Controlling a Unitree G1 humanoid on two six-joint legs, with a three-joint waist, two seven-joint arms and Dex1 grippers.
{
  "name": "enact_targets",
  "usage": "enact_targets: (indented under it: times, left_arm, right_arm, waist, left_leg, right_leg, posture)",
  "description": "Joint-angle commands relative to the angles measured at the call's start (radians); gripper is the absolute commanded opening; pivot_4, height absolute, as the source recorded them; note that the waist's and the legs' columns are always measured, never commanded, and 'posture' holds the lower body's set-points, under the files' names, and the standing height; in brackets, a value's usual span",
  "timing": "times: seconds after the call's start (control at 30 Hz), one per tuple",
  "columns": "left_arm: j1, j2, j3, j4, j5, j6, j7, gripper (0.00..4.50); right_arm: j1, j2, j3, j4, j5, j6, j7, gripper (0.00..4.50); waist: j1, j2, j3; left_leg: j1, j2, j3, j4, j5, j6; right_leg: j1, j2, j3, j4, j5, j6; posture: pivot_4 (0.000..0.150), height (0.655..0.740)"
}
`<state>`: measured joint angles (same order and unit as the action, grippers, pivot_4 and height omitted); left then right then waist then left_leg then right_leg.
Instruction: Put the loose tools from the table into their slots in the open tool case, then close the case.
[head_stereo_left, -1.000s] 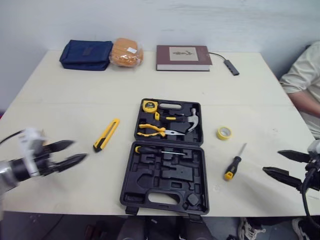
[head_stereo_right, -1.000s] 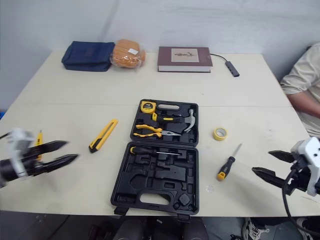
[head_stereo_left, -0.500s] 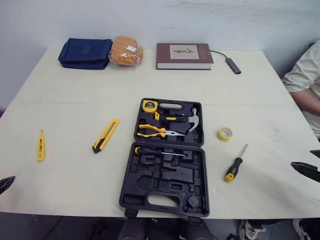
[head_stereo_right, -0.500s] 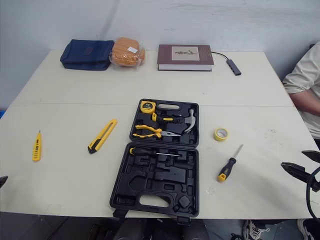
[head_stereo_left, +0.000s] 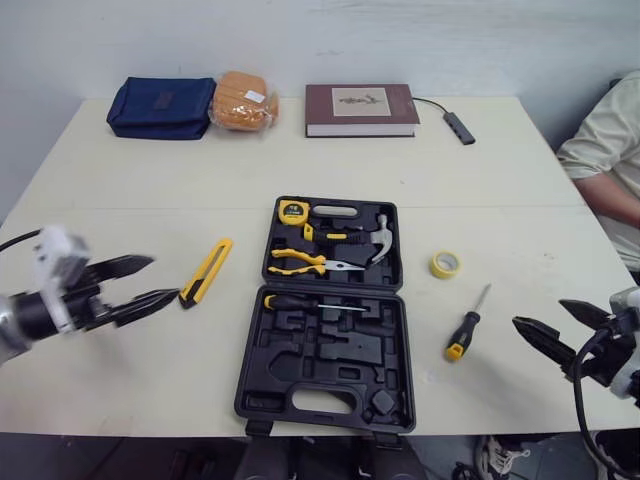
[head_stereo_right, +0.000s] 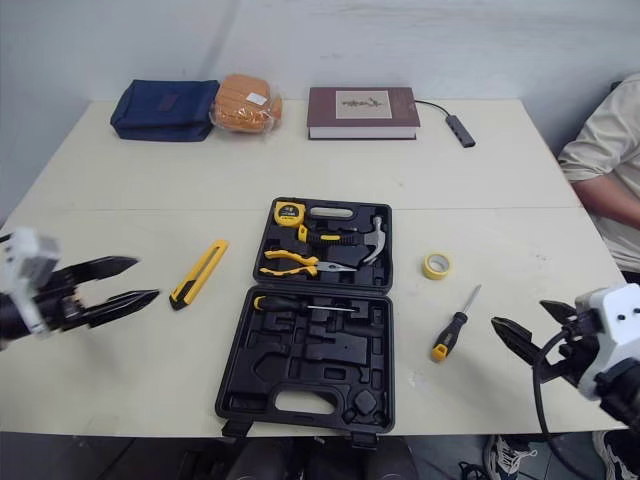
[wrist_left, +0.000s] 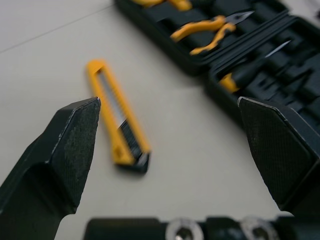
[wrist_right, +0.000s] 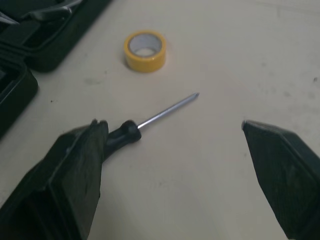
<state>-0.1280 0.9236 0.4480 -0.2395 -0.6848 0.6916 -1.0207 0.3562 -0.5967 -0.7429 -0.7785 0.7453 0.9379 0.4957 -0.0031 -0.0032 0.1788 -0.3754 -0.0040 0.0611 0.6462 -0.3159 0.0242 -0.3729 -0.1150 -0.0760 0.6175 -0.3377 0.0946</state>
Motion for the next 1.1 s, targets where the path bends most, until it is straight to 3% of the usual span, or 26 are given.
enact_targets:
  times: [0.03, 0.37, 0.57, 0.8, 0.97, 1.0, 1.1]
  left_arm:
    - [-0.171, 0.012, -0.162, -0.116, -0.093, 0.056, -0.068, 4.43]
    - [-0.555, -0.11, -0.48, -0.079, -0.105, 0.059, -0.235, 4.43]
    - [-0.603, -0.177, -0.577, -0.077, -0.062, 0.01, -0.302, 4.43]
    - [-0.642, -0.236, -0.612, -0.032, -0.025, -0.019, -0.314, 4.43]
    - [-0.658, -0.252, -0.612, -0.007, -0.003, -0.037, -0.32, 4.5]
    - [-0.661, -0.254, -0.61, -0.004, -0.002, -0.039, -0.32, 4.5]
    - [-0.67, -0.269, -0.605, 0.008, 0.001, -0.047, -0.312, 4.5]
  right_arm:
    - [-0.006, 0.122, 0.083, -0.223, 0.07, 0.137, -0.276, 4.5]
    - [-0.002, 0.205, 0.399, -0.269, 0.13, 0.112, -0.78, 4.5]
    - [-0.033, 0.27, 0.507, -0.26, 0.066, 0.114, -0.873, 4.5]
    - [-0.068, 0.283, 0.572, -0.183, -0.109, 0.101, -0.912, 4.5]
    - [-0.043, 0.317, 0.566, -0.181, -0.193, 0.122, -0.932, 2.2]
    - [-0.041, 0.329, 0.557, -0.179, -0.191, 0.123, -0.922, 1.99]
    - [-0.041, 0.365, 0.525, -0.176, -0.203, 0.128, -0.906, 1.99]
  waist:
    - [0.0, 0.0, 0.0]
    - [-0.001, 0.0, 0.0]
    - [-0.002, 0.0, 0.0]
    - [0.001, 0.0, 0.0]
    - [0.001, 0.0, 0.0]
    - [0.001, 0.0, 0.0]
    - [0.0, 0.0, 0.0]
  left_leg:
    - [0.0, 0.0, 0.002, 0.0, 0.0, 0.0]
    - [0.001, -0.001, 0.004, 0.0, 0.007, 0.005]
    - [0.001, -0.001, 0.005, 0.001, 0.008, 0.005]
    - [0.0, -0.001, 0.004, 0.002, 0.009, 0.006]
    - [0.0, -0.001, 0.004, 0.002, 0.009, 0.006]
    - [0.0, -0.001, 0.004, 0.003, 0.009, 0.006]
    - [0.0, -0.001, 0.004, 0.003, 0.009, 0.006]
  right_leg:
    - [-0.001, 0.0, 0.002, 0.001, 0.0, 0.0]
    - [-0.002, 0.002, 0.004, 0.004, 0.0, 0.0]
    - [-0.002, 0.004, 0.005, 0.005, -0.001, 0.0]
    - [-0.002, 0.004, 0.006, 0.005, 0.0, 0.001]
    - [-0.002, 0.005, 0.005, 0.005, -0.001, 0.001]
    - [-0.002, 0.005, 0.006, 0.006, -0.001, 0.001]
    - [-0.002, 0.005, 0.006, 0.006, -0.001, 0.001]
  posture:
    - [0.15, 0.74]
    - [0.15, 0.74]
    - [0.15, 0.74]
    - [0.15, 0.74]
    - [0.15, 0.74]
    - [0.15, 0.74]
    - [0.15, 0.74]
